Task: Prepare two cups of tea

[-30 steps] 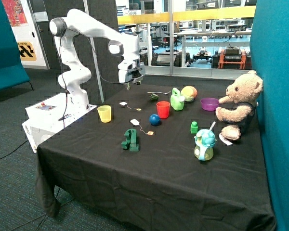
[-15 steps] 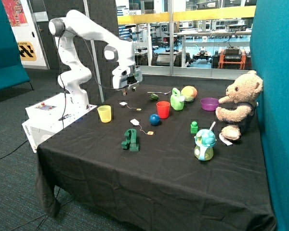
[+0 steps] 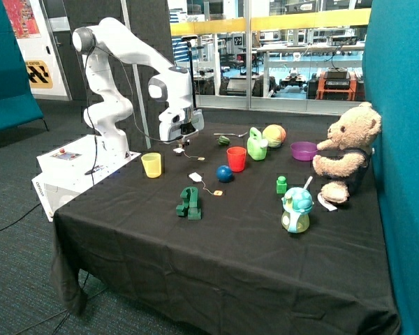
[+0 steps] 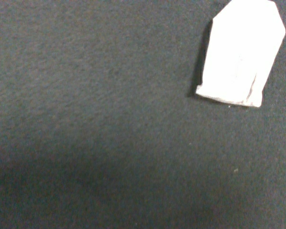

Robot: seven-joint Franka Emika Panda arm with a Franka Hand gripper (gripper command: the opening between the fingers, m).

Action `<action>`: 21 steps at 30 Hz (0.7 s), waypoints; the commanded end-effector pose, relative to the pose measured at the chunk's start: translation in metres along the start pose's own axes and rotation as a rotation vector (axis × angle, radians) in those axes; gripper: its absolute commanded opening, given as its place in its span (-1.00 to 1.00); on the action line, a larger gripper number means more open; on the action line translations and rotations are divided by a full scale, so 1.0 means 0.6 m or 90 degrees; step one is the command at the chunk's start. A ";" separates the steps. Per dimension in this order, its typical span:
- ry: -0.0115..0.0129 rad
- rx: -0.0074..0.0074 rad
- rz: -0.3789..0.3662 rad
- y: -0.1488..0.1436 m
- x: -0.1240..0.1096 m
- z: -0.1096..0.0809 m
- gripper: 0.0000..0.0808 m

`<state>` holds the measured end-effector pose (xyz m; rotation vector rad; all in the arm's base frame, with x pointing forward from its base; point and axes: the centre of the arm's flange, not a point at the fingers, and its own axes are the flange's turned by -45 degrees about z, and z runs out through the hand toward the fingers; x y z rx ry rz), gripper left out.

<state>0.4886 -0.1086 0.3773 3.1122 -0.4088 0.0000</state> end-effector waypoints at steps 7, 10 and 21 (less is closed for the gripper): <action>-0.0002 0.0017 -0.004 -0.002 0.032 0.045 0.26; -0.0002 0.0017 0.002 -0.004 0.039 0.053 0.31; -0.0003 0.0017 0.026 0.003 0.071 0.089 0.41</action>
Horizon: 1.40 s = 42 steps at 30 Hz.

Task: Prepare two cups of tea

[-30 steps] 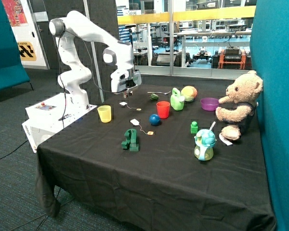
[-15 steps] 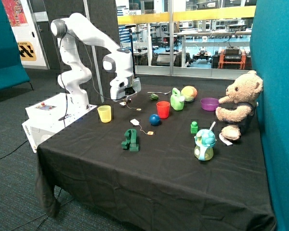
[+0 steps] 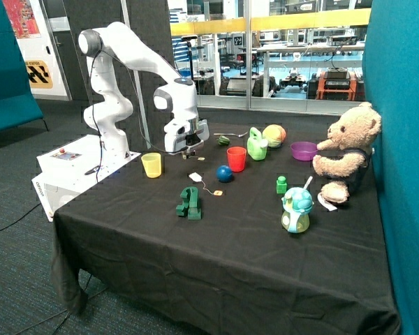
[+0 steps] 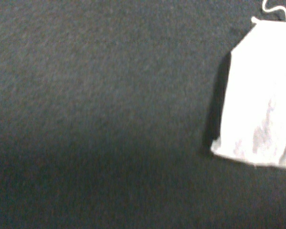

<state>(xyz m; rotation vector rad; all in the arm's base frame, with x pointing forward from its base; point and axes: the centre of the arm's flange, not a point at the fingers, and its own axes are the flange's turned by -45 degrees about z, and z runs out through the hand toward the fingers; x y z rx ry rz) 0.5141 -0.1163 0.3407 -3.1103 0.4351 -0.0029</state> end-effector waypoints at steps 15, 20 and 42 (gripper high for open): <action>-0.0010 -0.0008 0.022 0.002 0.045 0.063 0.42; -0.0010 -0.0008 0.013 -0.002 0.044 0.071 0.40; -0.0010 -0.0008 0.011 0.033 0.035 0.074 0.43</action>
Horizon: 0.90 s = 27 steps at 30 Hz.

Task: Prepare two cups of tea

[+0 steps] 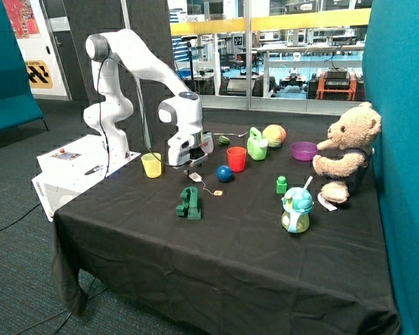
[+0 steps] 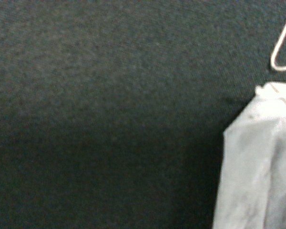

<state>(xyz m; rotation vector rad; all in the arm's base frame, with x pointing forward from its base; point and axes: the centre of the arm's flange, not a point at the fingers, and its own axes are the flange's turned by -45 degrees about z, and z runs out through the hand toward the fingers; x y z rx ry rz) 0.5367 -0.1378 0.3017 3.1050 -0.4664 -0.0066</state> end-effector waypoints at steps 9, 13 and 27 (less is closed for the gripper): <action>0.0025 0.0015 -0.009 0.000 -0.011 0.023 0.43; 0.0025 0.0015 -0.015 -0.003 -0.009 0.028 0.42; 0.0025 0.0015 -0.023 -0.005 -0.009 0.041 0.37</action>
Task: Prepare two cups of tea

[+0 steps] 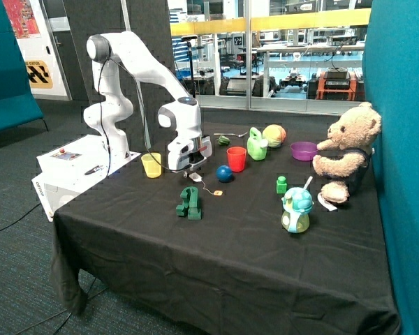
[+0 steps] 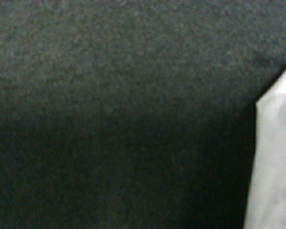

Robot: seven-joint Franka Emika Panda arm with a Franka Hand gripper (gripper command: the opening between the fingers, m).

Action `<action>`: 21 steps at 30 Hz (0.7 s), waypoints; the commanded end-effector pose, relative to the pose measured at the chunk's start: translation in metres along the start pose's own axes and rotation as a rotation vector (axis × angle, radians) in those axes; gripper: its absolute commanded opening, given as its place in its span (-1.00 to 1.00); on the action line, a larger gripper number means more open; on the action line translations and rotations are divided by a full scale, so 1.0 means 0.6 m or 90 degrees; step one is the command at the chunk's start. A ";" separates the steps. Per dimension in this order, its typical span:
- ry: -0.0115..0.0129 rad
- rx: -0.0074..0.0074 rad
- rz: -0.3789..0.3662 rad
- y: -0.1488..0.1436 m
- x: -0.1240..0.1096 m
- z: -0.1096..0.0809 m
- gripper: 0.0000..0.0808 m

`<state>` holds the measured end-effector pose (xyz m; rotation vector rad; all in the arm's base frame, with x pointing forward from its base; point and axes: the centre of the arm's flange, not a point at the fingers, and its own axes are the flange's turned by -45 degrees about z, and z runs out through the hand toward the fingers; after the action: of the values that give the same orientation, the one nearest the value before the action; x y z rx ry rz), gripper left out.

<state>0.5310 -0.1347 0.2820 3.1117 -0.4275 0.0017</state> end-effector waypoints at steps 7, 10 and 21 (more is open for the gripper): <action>-0.0008 0.0004 -0.013 -0.008 0.011 0.009 0.32; -0.0008 0.0004 -0.013 -0.009 0.015 0.010 0.29; -0.0007 0.0004 -0.017 -0.010 0.017 0.014 0.15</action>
<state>0.5393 -0.1319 0.2756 3.1155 -0.3940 0.0071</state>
